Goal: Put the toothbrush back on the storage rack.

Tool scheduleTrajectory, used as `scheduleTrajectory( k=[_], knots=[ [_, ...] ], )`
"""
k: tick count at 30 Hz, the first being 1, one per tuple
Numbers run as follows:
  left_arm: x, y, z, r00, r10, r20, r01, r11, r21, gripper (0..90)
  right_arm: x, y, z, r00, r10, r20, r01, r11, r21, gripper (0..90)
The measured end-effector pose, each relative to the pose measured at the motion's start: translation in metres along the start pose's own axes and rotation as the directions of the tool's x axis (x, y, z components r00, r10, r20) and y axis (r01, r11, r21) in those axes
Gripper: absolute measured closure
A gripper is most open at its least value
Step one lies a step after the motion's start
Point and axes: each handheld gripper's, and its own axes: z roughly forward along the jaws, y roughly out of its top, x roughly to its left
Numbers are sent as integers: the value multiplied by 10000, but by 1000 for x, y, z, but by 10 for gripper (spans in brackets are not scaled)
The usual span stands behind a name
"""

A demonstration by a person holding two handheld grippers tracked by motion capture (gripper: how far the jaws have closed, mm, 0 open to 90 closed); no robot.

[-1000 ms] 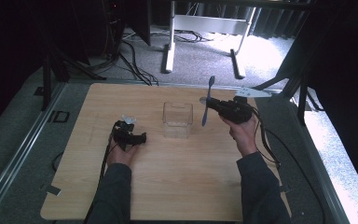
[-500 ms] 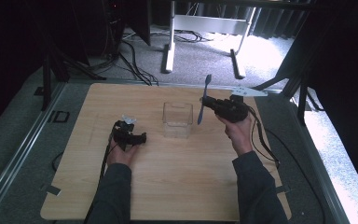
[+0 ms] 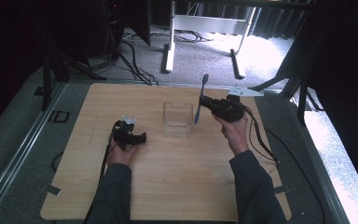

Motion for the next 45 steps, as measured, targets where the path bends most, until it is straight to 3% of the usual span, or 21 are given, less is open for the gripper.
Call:
scheduleTrajectory(
  k=[18,33,45],
  knots=[
    [0,0,0,10000,1,-1,-1,10000,0,123,-1,-5,12,9999,-94,-131,94,10000,-16,818],
    [0,0,0,10000,0,-2,0,10000,0,123,-4,-11,31,9993,36,377,-33,9999,-103,818],
    [0,0,0,10000,-1,-3,1,10000,-3,123,-4,-18,44,9990,-96,430,94,9999,60,818]
  ],
)
